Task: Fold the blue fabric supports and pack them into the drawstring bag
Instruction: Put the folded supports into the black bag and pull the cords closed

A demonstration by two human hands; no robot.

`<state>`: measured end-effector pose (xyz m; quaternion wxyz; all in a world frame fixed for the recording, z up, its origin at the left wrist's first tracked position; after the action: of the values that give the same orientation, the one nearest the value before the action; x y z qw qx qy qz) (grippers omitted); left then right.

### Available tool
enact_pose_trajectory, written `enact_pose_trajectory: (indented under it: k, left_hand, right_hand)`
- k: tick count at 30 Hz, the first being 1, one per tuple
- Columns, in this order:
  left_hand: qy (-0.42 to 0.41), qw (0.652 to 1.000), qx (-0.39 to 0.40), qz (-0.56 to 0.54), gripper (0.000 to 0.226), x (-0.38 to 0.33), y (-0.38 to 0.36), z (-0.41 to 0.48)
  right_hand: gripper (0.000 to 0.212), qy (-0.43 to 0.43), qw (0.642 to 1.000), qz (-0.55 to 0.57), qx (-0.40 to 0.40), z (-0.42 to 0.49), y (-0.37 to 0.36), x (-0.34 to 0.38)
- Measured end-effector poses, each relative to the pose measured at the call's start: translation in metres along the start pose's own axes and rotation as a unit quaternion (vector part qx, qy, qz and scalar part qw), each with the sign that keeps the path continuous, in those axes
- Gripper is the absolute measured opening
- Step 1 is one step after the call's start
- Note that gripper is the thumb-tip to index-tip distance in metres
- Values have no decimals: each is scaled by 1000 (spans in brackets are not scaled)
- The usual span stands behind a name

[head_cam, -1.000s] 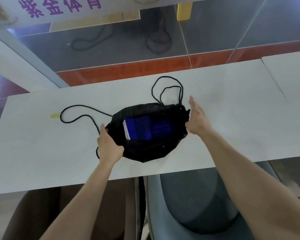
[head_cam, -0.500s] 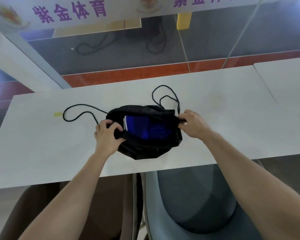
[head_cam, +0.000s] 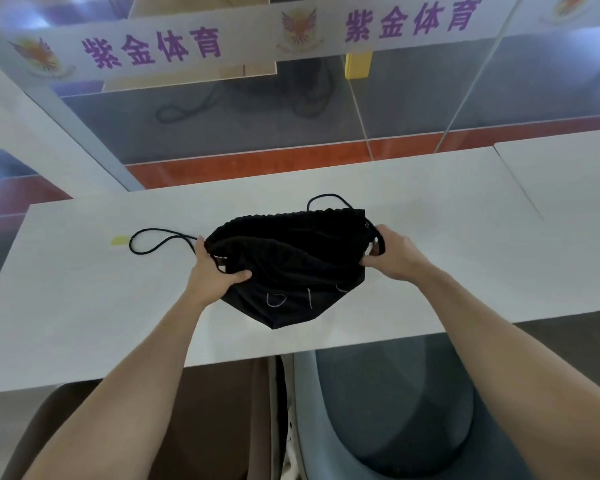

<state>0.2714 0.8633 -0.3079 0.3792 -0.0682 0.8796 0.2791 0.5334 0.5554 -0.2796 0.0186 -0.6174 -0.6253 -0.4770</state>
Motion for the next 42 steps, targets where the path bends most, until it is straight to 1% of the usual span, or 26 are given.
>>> enact_pose_trajectory:
  k: [1,3,6,8,9,11,13,15,16,18,19,20,22,23,24,25,27,28,30,32,33,35,36,38,40,42]
  left_hand:
    - [-2,1000,-6,21,116,1,1,2]
    - [-14,995,-15,94,88,-6,8,0]
    - [12,969,-33,244,81,-26,30,-13]
    - [16,945,-79,316,88,-41,42,-20]
    - [8,945,-89,316,86,-46,45,-20]
    - [-19,960,-101,259,74,-48,52,-16]
    - [-6,973,-124,192,66,-33,73,-11]
    - [53,966,-166,190,64,-10,103,-16]
    - [86,958,-181,204,65,-3,111,-22]
    - [100,966,-157,181,57,-1,100,-30]
    - [91,979,-119,140,43,-7,86,-31]
    - [72,990,-68,96,29,-15,70,-30]
    - [33,999,13,21,35,-28,42,-26]
    - [17,999,30,23,40,-36,31,-28]
    - [5,998,35,52,39,-42,24,-28]
    - [-5,993,31,112,39,-49,21,-29]
    - [-13,972,42,230,45,-60,20,-30]
    - [-11,968,64,243,43,-65,20,-28]
    - [-9,967,103,233,40,-74,22,-26]
    - [-30,969,106,222,50,-82,26,-25]
    - [-41,975,107,189,52,-85,28,-26]
    - [-59,991,111,54,51,-88,32,-25]
    - [-60,993,98,-21,50,-90,33,-25]
    - [-52,992,24,-115,51,-97,40,-25]
    - [-67,989,-68,-117,53,-99,58,-27]
    - [-87,988,-105,-71,56,-95,79,-32]
  right_hand:
    - [31,7,1000,-7,-2,2,-2,4]
    - [40,20,999,-48,6,3,-2,9]
    - [60,41,997,-58,-26,-5,7,19]
    - [61,53,994,-33,-93,-9,15,27]
    - [60,63,989,-35,-128,-12,19,31]
    - [57,77,979,-59,-178,-17,29,32]
    - [53,58,973,-35,-219,-25,47,14]
    - [54,-11,965,28,-259,-36,69,-21]
    - [55,-40,965,47,-257,-41,75,-36]
    - [38,-74,980,87,-161,-42,68,-51]
    - [27,-77,987,110,-90,-41,57,-49]
    - [27,-78,987,135,-27,-37,44,-45]
    - [28,-50,984,167,44,-33,21,-27]
    - [24,-33,983,173,53,-32,14,-18]
    - [23,-17,985,167,51,-33,9,-6]
    - [31,-6,989,142,45,-33,8,4]
    - [55,-3,997,70,12,-34,11,20]
    - [61,-1,999,42,-11,-34,15,27]
    - [63,20,998,15,-54,-33,21,36]
    - [61,43,995,22,-88,-33,28,41]
    - [60,55,993,32,-97,-32,30,39]
    - [58,66,991,56,-97,-32,34,36]
    - [57,68,991,68,-91,-33,37,35]
    - [56,66,989,82,-101,-36,46,29]
    - [55,55,982,110,-146,-44,62,16]
    - [54,35,970,161,-177,-54,81,-9]
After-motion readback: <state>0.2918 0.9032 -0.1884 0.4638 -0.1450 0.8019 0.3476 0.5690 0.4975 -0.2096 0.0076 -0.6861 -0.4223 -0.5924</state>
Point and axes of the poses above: each hand's wrist, its own z-axis towards the middle knuckle, its own y-axis out of the back of the hand, x = y × z, the point moved 1 cm from there along z, towards the middle knuckle, and after that the axes turned 11 degrees about x, right-handed, at the moved point
